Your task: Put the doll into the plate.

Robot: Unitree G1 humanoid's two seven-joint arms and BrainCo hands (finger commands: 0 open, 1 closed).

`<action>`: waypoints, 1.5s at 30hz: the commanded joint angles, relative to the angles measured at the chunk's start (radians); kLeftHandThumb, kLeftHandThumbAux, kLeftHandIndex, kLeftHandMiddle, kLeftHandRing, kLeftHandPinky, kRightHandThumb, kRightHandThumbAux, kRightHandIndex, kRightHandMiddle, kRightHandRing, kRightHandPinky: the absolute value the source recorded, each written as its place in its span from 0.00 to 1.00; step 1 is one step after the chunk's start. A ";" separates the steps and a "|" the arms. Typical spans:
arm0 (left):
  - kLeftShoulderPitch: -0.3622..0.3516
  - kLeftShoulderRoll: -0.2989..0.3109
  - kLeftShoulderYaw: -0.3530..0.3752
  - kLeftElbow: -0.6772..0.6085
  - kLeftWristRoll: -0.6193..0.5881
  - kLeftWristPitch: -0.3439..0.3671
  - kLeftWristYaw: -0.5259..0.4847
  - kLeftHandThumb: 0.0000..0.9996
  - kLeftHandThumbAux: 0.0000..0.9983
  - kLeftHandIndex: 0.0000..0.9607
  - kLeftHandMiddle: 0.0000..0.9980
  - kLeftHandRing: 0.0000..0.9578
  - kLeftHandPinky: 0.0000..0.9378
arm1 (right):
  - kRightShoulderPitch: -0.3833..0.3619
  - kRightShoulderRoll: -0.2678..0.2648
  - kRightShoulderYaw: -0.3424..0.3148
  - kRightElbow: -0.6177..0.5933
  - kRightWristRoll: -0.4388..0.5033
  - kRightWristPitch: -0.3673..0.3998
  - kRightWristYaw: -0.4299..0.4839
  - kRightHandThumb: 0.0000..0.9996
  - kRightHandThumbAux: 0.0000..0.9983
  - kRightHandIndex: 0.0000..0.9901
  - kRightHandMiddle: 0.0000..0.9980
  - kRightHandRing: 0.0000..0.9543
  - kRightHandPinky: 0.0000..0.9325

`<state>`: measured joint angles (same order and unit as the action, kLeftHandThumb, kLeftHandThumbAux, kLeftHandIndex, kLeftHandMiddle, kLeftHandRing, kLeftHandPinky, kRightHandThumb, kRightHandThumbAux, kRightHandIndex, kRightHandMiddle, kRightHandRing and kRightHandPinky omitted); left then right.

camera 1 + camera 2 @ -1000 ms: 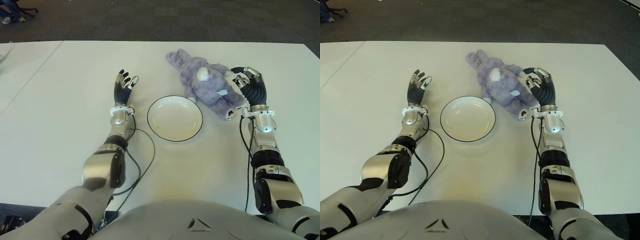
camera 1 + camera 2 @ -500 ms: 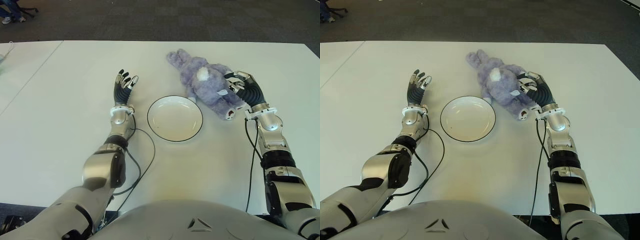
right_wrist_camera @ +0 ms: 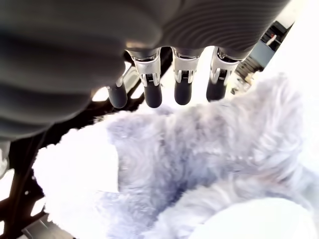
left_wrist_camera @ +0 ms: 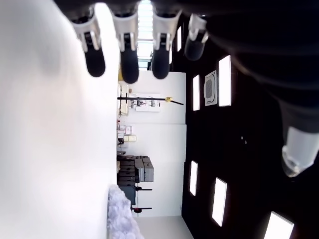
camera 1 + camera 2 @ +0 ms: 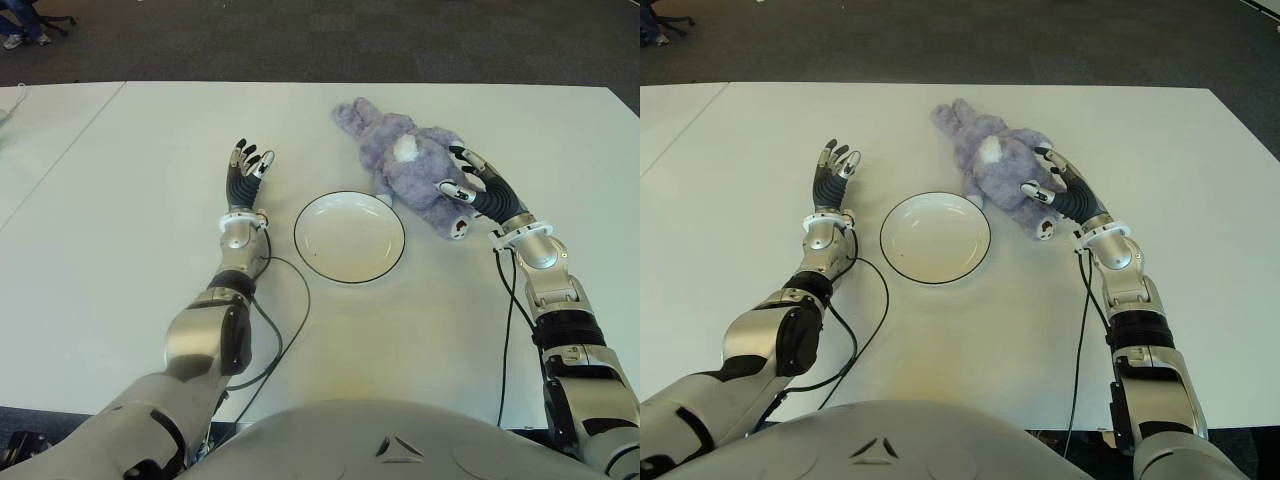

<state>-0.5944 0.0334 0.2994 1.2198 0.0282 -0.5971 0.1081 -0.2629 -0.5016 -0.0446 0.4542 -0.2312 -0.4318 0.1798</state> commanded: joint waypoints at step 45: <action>0.195 -0.025 -0.004 0.137 0.008 0.152 0.013 0.00 0.51 0.08 0.16 0.18 0.17 | -0.071 -0.123 0.002 0.290 -0.070 -0.174 -0.096 0.12 0.44 0.00 0.00 0.00 0.00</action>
<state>-0.5945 0.0363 0.2956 1.2199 0.0355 -0.5951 0.1089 -0.2524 -0.5670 -0.0427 0.5765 -0.2939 -0.5622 0.0885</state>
